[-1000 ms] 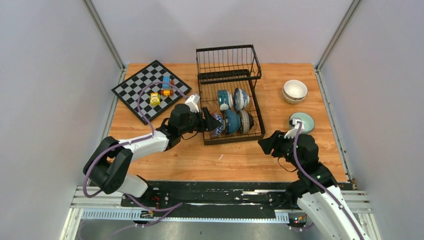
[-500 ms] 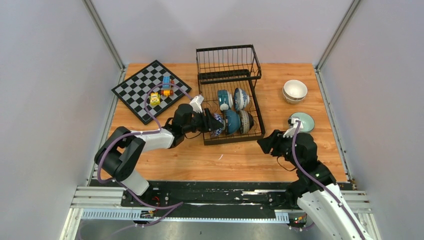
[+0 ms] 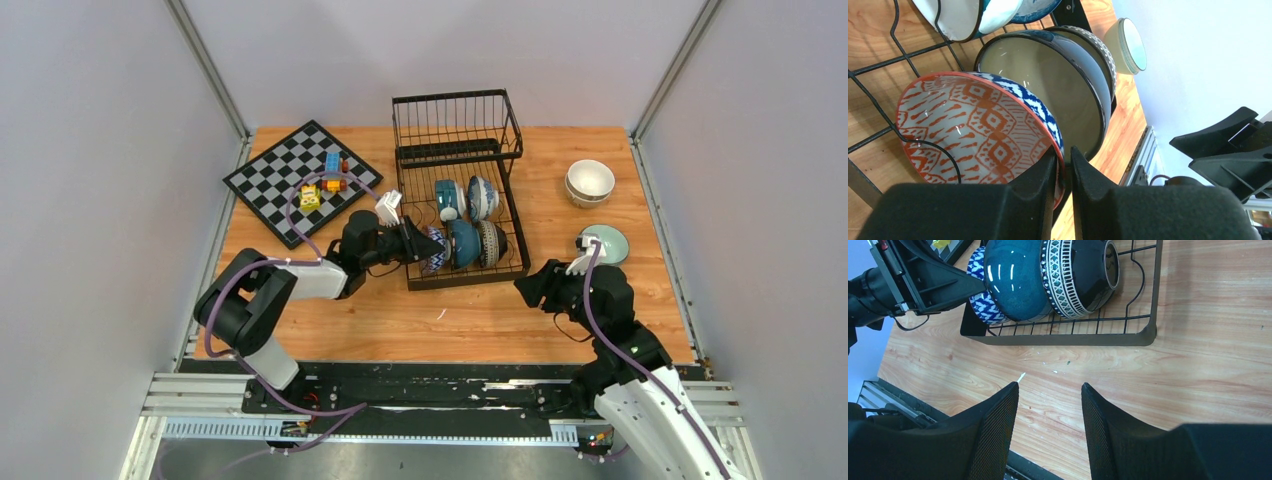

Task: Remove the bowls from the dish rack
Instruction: Pick up the bowl from the dish rack.

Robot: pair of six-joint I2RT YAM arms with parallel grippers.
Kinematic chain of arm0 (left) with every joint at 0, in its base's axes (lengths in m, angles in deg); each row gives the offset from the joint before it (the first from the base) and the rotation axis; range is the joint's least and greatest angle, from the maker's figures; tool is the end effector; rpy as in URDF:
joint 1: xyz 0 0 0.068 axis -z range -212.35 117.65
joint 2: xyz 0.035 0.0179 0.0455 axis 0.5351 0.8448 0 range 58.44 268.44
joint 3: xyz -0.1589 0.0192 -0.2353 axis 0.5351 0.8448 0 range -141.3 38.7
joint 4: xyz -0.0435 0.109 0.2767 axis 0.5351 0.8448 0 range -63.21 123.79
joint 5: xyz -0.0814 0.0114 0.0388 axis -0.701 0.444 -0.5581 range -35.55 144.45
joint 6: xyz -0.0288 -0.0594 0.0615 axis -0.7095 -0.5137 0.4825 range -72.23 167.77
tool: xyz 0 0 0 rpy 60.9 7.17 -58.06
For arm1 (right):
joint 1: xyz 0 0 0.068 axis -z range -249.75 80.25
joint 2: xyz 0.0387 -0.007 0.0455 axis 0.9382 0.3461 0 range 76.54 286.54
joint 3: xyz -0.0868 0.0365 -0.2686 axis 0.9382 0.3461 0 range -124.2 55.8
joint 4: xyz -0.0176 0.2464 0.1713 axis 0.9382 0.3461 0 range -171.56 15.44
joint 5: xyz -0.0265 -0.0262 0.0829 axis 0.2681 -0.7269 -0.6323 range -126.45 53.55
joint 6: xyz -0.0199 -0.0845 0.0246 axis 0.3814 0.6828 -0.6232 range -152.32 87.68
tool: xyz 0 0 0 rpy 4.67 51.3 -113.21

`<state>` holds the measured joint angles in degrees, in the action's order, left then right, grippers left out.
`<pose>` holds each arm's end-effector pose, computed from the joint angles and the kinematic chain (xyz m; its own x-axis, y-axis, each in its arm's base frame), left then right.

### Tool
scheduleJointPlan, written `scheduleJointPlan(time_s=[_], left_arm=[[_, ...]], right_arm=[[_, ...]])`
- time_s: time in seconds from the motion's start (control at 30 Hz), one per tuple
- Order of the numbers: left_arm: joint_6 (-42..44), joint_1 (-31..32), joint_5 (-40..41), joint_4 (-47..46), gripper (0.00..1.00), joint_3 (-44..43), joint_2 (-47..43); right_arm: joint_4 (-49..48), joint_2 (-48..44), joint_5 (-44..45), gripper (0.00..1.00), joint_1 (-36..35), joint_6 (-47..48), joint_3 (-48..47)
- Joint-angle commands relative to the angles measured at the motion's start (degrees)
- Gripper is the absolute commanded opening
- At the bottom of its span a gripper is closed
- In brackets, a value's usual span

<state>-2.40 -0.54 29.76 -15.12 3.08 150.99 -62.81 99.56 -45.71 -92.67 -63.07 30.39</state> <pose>0.3059 -0.2295 0.1439 -0.7722 -0.3420 -0.5355 0.3571 0.4634 -0.8110 0.1762 0.0885 0.2501 -0.4922 0.3397 -0.8015 -0.3199 0.7857 0.5295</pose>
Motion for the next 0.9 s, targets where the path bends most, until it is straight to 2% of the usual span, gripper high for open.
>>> scheduleJointPlan(time_s=[0.0,0.23,0.47,0.87], left_arm=[[-1.95,-0.60,-1.51,-5.88,0.15,0.98,2.24],[-5.32,-1.39,-3.01,-11.94,0.00,1.77,4.00],[-8.31,-2.16,-4.61,-17.45,0.00,2.11,4.34],[-10.87,-5.34,-5.10,-21.82,0.00,5.15,2.53]], right_arm=[[-0.90,-0.25,-0.52,0.53,-1.08,-0.93,0.07],[-0.73,-0.26,-0.72,0.53,-1.02,-0.97,-0.08],[-0.72,-0.37,-0.78,0.53,-1.08,-0.97,-0.11],[-0.37,-0.28,-0.72,0.53,-1.07,-0.86,-0.59]])
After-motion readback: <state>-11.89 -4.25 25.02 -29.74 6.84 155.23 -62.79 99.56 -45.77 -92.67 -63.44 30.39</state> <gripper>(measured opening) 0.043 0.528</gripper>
